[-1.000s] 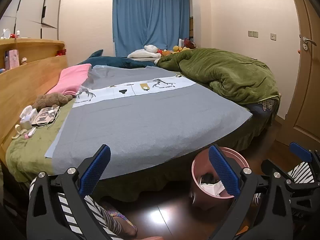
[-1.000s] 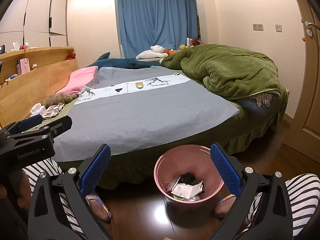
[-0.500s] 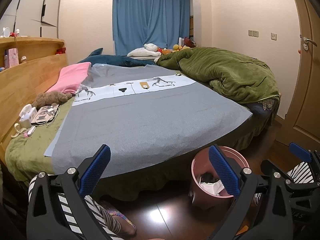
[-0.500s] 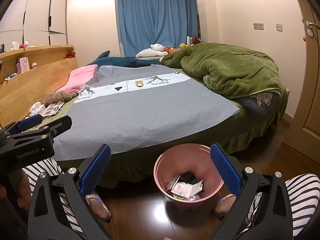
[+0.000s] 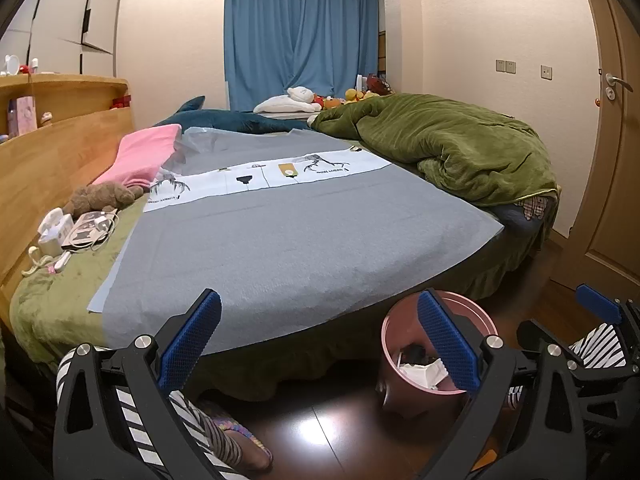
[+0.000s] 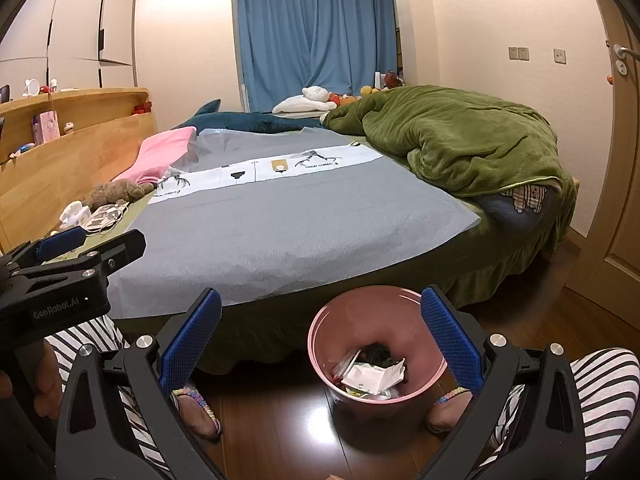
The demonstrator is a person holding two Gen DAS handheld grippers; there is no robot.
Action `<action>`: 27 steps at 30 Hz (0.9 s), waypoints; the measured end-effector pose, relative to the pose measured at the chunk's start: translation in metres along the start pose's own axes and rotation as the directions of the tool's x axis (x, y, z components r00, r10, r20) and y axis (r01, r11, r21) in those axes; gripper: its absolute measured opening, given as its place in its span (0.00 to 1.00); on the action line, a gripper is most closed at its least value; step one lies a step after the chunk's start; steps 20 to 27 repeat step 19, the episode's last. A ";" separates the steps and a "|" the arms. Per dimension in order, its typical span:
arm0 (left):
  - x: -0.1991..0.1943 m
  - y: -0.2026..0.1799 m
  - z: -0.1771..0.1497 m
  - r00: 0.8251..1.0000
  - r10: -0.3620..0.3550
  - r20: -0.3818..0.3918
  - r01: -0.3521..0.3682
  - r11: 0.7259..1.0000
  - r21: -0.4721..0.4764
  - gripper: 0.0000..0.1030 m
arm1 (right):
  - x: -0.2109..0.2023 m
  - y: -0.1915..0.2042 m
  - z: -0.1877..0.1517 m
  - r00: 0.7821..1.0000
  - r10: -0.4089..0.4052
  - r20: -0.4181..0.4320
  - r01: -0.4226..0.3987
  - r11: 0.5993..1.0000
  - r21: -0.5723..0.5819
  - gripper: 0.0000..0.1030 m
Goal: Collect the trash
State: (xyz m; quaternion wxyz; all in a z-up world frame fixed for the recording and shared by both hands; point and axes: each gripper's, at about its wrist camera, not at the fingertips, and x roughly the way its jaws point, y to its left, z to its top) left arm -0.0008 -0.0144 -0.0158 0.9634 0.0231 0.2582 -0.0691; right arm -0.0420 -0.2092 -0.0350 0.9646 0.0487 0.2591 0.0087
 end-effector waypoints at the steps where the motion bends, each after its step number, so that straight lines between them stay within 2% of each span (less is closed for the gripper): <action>1: 0.000 0.000 0.000 1.000 -0.001 -0.001 0.001 1.000 0.000 0.93 | 0.000 0.000 0.000 1.000 0.000 0.000 0.000 1.000 0.000 0.95; 27: 0.002 0.005 -0.001 1.000 -0.017 -0.021 0.016 0.999 -0.031 0.93 | 0.001 -0.002 -0.002 1.000 0.000 -0.007 0.000 1.000 -0.003 0.95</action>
